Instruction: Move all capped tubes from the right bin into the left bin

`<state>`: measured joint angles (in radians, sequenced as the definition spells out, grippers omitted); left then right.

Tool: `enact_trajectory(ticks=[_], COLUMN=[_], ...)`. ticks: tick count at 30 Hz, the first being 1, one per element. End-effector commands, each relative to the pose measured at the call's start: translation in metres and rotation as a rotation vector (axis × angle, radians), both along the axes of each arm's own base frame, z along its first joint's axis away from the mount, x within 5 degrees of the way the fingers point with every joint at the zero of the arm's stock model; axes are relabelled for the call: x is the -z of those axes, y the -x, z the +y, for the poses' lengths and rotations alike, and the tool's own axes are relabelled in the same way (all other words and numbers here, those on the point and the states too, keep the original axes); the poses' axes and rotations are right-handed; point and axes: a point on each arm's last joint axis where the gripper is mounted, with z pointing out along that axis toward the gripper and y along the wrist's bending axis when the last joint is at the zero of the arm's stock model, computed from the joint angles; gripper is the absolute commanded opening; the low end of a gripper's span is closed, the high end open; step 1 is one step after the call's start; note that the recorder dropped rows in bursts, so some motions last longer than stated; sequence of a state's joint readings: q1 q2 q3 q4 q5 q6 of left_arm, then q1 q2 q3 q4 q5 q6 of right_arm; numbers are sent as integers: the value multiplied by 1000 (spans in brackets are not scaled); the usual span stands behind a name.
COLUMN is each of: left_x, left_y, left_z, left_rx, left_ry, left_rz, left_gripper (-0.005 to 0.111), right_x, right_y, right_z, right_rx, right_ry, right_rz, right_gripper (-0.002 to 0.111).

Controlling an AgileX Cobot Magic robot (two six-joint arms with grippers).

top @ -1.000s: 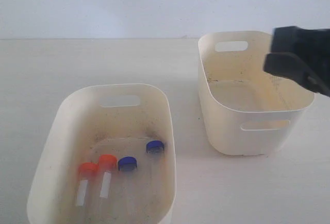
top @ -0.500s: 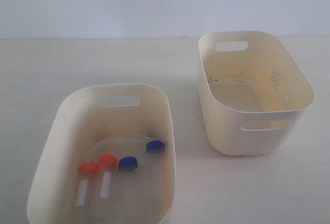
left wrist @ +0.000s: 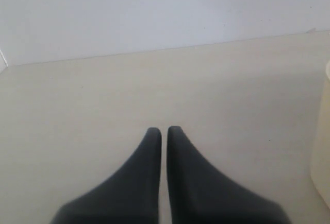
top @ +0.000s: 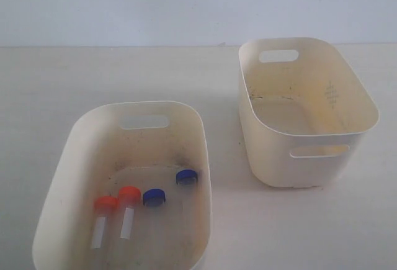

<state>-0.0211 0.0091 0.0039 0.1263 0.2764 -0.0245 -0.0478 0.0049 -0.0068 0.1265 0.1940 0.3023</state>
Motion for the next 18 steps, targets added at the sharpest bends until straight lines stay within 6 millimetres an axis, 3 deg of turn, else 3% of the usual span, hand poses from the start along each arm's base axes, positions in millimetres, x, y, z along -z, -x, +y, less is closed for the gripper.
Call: enact_trajectory(ticks=[1, 5, 18], left_x=[-3, -3, -3], left_y=[0, 0, 0], left_z=[0, 0, 0], left_rx=[-1, -1, -1], left_ry=[18, 18, 18], left_rz=[-21, -21, -21], left_gripper=[4, 4, 4], right_x=[9, 15, 16], right_y=[1, 3, 3], right_z=[-1, -1, -1], right_rx=[-19, -43, -46], right_ry=[217, 281, 286], right_rz=[82, 156, 166], right_gripper=[5, 5, 5])
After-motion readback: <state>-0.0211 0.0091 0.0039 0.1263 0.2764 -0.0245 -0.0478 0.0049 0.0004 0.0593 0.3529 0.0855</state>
